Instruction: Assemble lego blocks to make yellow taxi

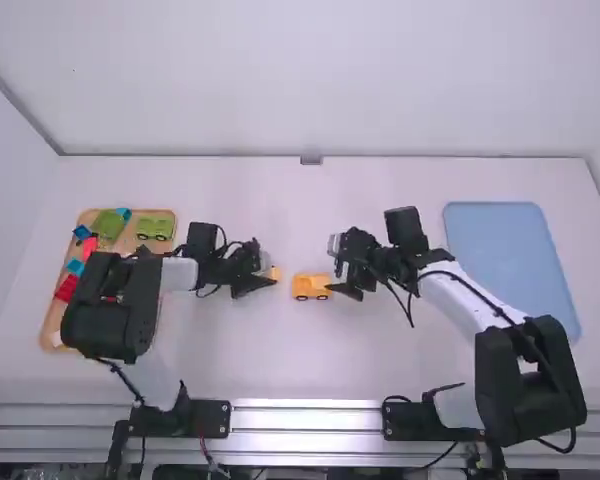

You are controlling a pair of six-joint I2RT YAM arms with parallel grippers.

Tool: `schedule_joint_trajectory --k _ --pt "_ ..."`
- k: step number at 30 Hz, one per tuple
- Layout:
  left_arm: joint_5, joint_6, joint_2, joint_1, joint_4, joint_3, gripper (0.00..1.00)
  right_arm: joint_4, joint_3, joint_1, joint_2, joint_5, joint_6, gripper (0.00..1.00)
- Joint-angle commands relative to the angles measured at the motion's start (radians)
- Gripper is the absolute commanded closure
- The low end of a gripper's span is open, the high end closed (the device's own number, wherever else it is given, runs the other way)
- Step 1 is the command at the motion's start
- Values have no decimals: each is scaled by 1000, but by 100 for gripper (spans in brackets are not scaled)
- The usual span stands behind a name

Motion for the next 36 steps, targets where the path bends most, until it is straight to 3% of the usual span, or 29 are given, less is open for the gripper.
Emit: schedule_joint_trajectory --k 1,6,16,20,36 --pt "58 8 -23 -32 2 10 85 68 -51 -9 69 -62 -5 2" --pt "53 -4 -22 -92 25 10 87 294 -109 -40 225 -225 -5 2" --pt "-36 -98 -11 -161 103 10 90 432 -70 -76 479 -428 -64 2" --pt "-18 -123 24 -167 147 10 91 438 -32 -45 539 -411 -64 2" --pt "27 -161 80 -168 181 26 92 441 -11 27 556 -217 -42 0"
